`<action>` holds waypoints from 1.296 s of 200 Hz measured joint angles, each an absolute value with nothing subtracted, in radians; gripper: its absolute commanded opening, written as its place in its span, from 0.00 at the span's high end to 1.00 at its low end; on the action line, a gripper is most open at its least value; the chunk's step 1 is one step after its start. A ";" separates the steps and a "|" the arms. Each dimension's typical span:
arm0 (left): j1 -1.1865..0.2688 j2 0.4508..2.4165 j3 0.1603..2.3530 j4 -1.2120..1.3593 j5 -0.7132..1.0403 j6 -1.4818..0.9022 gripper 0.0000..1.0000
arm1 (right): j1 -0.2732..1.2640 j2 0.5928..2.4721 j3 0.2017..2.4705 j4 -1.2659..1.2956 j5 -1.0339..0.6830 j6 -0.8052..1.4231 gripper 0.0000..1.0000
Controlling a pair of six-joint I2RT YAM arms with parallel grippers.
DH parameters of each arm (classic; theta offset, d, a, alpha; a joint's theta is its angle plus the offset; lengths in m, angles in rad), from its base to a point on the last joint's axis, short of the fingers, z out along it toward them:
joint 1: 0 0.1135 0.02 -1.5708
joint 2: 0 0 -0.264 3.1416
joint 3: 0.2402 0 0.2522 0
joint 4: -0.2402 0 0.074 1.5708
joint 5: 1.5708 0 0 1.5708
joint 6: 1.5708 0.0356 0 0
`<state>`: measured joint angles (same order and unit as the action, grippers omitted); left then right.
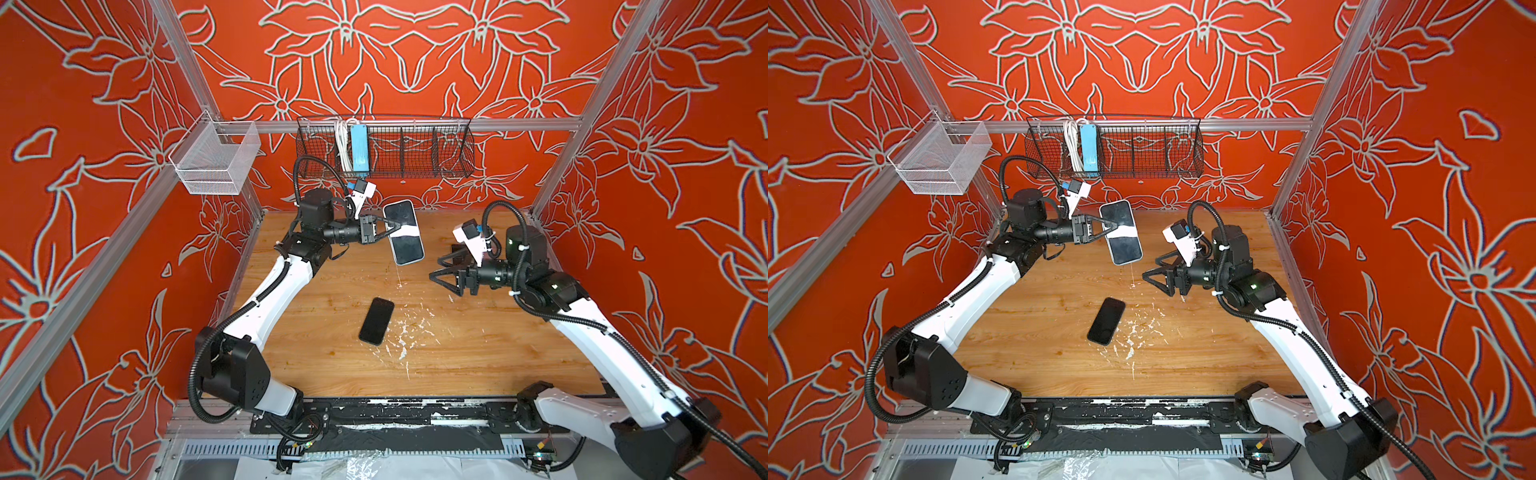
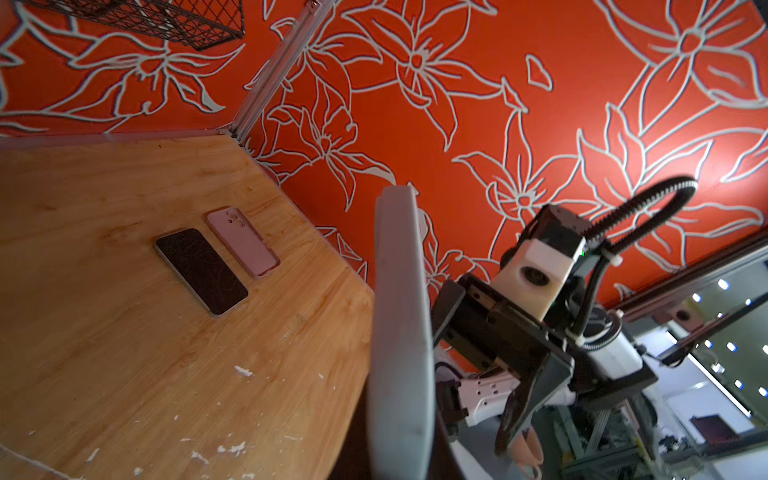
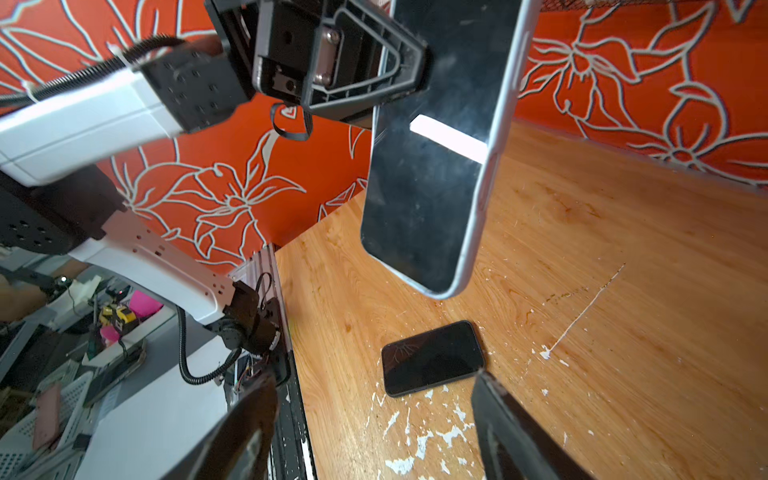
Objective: Take the phone out of the phone case
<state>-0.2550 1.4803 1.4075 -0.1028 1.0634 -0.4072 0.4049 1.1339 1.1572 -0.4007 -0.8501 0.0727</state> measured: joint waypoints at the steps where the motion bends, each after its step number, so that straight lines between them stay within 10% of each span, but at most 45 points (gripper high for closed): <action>1: -0.255 1.481 1.413 -0.122 1.066 -0.388 1.00 | 0.405 1.135 1.159 -0.404 -0.851 0.070 0.26; 90: -0.206 1.600 1.578 -0.758 1.149 0.173 1.00 | 0.474 1.311 1.273 -0.683 -0.861 -0.208 0.36; 259: -0.207 1.557 1.539 -0.803 1.255 0.258 1.00 | 0.600 1.492 1.398 -0.705 -0.862 -0.301 0.55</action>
